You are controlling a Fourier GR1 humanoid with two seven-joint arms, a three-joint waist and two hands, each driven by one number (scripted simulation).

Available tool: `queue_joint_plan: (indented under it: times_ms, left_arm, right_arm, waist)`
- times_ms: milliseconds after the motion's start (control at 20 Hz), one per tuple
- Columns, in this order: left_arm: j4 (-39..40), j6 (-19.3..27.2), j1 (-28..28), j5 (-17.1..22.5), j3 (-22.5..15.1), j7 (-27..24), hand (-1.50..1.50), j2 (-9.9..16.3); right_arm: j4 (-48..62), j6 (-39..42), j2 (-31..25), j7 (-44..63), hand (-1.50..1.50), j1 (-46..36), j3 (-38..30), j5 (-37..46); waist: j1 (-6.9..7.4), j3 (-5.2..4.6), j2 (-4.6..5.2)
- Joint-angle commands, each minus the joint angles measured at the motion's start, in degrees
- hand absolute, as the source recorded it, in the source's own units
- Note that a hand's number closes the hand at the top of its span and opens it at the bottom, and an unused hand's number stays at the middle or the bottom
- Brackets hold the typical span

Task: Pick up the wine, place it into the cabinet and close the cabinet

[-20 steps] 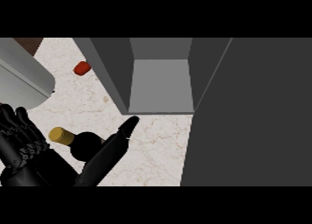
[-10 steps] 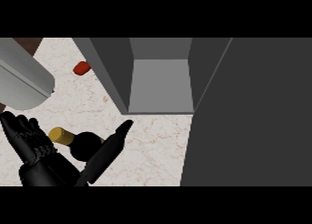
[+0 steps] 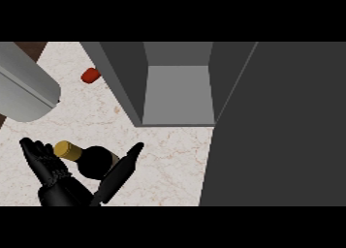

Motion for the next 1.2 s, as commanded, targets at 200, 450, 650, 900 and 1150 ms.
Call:
queue_joint_plan:
  times_ms: [200, 450, 650, 900, 1150]
  left_arm:
    - [5.6, 13.62, 3.68, 6.66, -3.99, -4.83, -1.5, 2.31]
    - [5.1, 13.85, 5.07, 11.71, -4.92, -8.77, -1.5, 3.96]
    - [8.52, 13.95, 2.53, 16.45, -2.91, -9.49, -1.5, 4.37]
    - [9.49, 14.01, 3.45, 20.01, -2.81, -11.97, -1.5, 3.96]
    - [10.36, 14.04, 3.52, 23.36, -2.77, -15.04, -1.5, 3.27]
  right_arm:
    - [-4.4, -1.27, 1.68, 2.21, -1.5, 1.16, 0.19, -3.67]
    - [-4.47, 0.64, -0.02, 1.6, -1.5, 1.52, -1.52, -5.55]
    - [-6.97, -0.99, 0.07, 4.11, -1.5, 1.41, -2.23, -5.38]
    - [-7.39, -2.41, 0.72, 5.72, -1.5, -0.42, 1.33, -2.03]
    - [-3.8, -1.39, 0.84, 2.16, -1.5, -0.04, 0.79, -2.14]
  waist:
    - [0.19, -0.02, 0.01]
    - [0.32, -0.06, -0.03]
    - [-0.2, -0.16, -0.14]
    - [-0.23, -0.34, -0.44]
    - [0.28, -0.33, -0.23]
